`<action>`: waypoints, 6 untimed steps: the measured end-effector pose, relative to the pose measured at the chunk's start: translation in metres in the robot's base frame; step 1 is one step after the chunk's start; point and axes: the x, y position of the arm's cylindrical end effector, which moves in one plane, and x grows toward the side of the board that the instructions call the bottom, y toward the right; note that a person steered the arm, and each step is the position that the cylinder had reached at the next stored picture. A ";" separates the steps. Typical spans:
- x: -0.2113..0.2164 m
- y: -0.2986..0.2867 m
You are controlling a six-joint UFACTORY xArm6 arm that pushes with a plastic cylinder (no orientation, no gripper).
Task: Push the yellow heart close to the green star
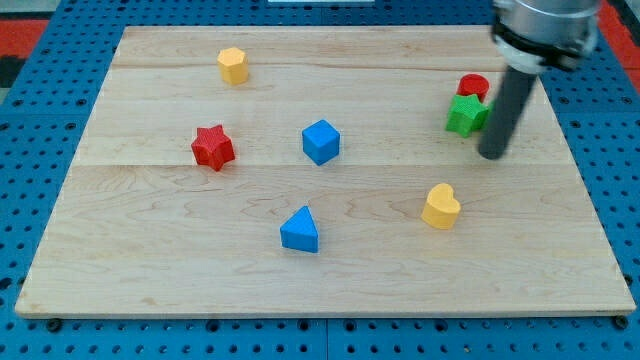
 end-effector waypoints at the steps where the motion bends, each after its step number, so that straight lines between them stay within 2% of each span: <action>1: 0.047 0.011; 2: 0.089 0.006; 3: 0.110 -0.020; 5: 0.102 -0.086; 6: 0.087 -0.095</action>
